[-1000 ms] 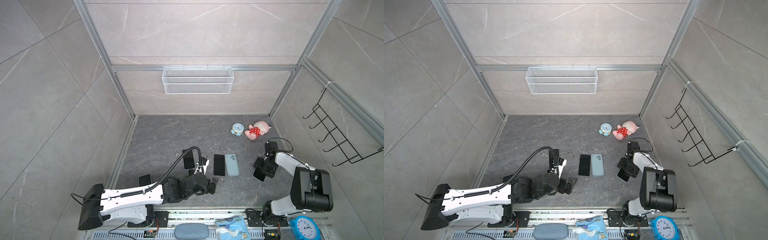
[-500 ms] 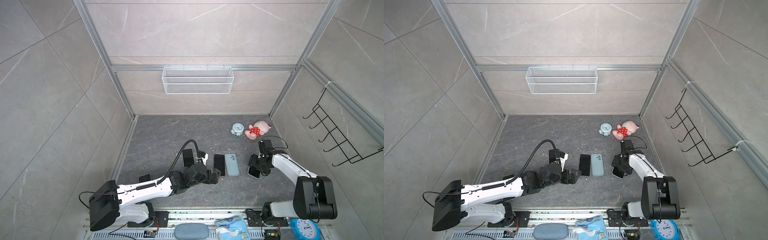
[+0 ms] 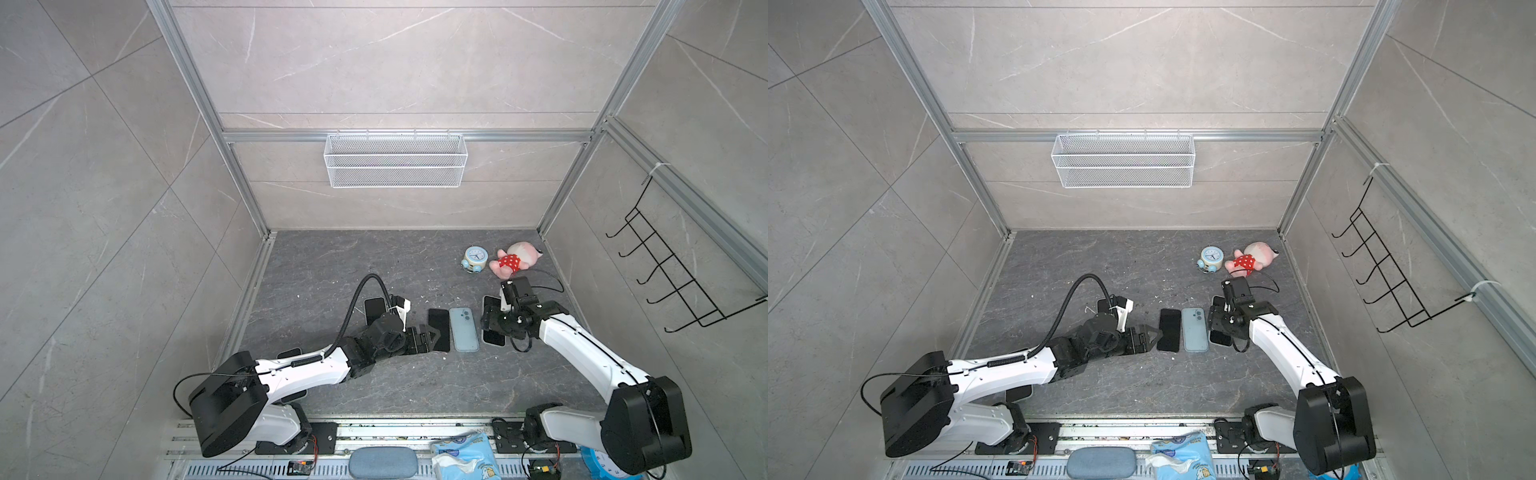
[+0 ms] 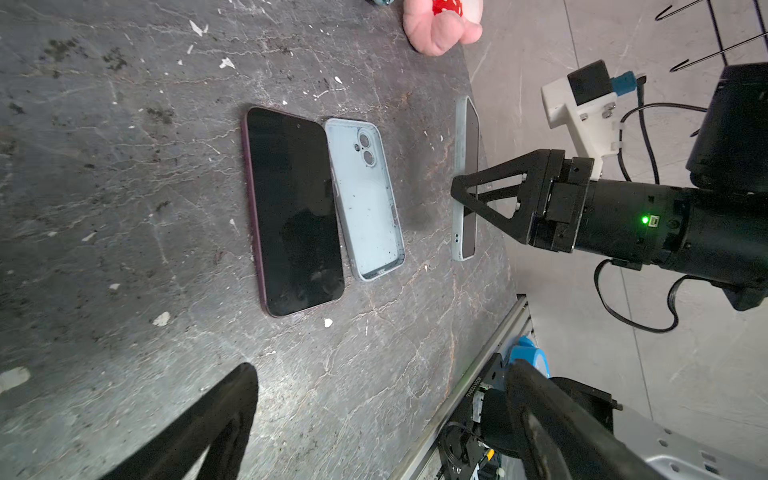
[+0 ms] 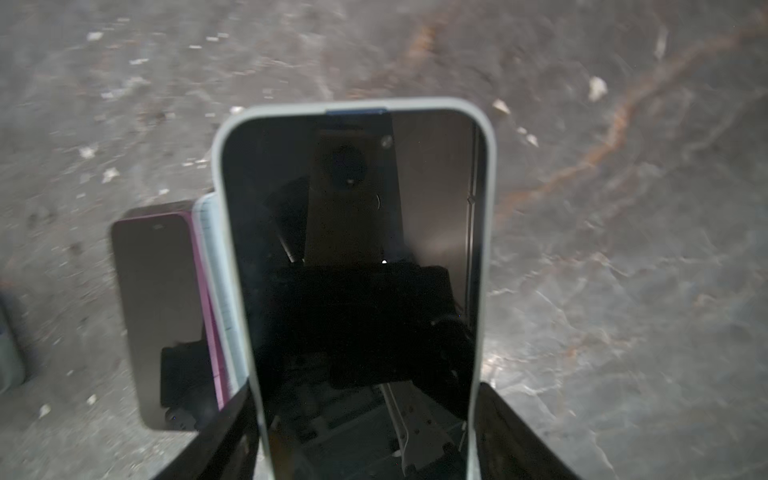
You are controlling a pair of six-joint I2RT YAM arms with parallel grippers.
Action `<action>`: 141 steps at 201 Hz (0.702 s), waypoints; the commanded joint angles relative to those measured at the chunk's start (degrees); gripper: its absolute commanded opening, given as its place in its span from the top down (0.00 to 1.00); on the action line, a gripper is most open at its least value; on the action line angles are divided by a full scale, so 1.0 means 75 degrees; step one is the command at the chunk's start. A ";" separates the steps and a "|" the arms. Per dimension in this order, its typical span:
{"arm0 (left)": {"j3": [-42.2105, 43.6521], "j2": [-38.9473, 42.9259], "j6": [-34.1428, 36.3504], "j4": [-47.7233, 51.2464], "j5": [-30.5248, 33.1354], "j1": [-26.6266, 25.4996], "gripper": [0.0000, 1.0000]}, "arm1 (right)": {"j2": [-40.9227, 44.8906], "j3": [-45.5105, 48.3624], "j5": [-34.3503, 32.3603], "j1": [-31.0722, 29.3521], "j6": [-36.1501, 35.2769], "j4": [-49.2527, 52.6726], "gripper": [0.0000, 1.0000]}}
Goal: Take the phone out of the phone case
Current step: 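Lift the black phone toward the left gripper while the left arm reaches in, then grip the phone's mint case edge with the left gripper while the right gripper releases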
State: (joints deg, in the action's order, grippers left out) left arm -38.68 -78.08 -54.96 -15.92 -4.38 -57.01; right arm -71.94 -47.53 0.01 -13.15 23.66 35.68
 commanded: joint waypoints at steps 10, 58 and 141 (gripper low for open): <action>-0.0194 -0.0347 -0.0182 -0.0907 -0.0647 0.0204 0.06 | 0.0326 -0.0387 -0.0037 -0.0639 -0.0330 -0.0405 0.60; -0.0371 -0.0731 -0.0149 -0.1200 -0.0789 0.0289 0.08 | 0.0544 -0.0443 0.0170 -0.1314 -0.0602 -0.0626 0.62; -0.0504 -0.1372 -0.0280 -0.2253 -0.0834 0.0346 0.09 | 0.0588 -0.0447 0.0297 -0.2373 -0.0867 -0.0843 0.63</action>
State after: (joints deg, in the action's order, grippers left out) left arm -40.71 -87.07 -56.03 -26.87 -9.63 -54.83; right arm -69.08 -48.75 1.56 -29.21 18.83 31.68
